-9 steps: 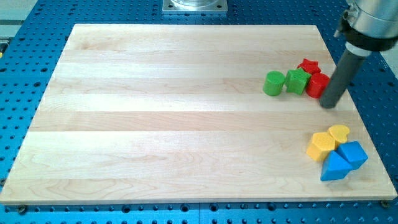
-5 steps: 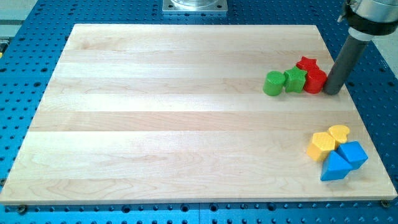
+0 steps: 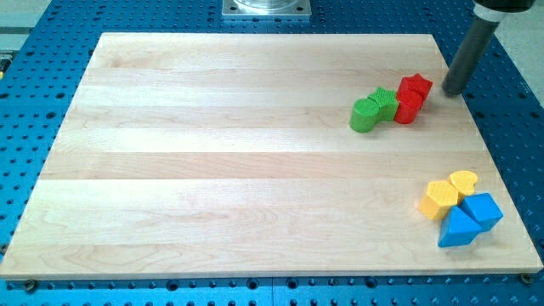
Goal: Move the red circle into the red star
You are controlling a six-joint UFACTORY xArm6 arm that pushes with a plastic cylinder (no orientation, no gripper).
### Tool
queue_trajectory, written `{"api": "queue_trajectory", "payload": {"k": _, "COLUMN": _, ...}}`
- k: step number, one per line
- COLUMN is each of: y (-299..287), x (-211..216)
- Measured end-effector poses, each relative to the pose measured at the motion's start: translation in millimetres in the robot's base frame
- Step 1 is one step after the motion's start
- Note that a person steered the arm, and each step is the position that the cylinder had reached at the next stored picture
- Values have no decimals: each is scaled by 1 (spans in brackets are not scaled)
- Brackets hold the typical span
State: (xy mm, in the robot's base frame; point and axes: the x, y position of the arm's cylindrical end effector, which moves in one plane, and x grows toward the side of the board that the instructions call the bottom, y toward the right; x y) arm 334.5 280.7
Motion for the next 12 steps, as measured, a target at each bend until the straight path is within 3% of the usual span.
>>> {"api": "queue_trajectory", "payload": {"k": 2, "y": -62, "x": 17}}
{"api": "queue_trajectory", "payload": {"k": 3, "y": -55, "x": 26}}
{"api": "queue_trajectory", "payload": {"k": 4, "y": -94, "x": -4}}
{"api": "queue_trajectory", "payload": {"k": 6, "y": -199, "x": -3}}
{"api": "queue_trajectory", "payload": {"k": 8, "y": -204, "x": -3}}
{"api": "queue_trajectory", "payload": {"k": 10, "y": -193, "x": 66}}
{"api": "queue_trajectory", "payload": {"k": 12, "y": -178, "x": 71}}
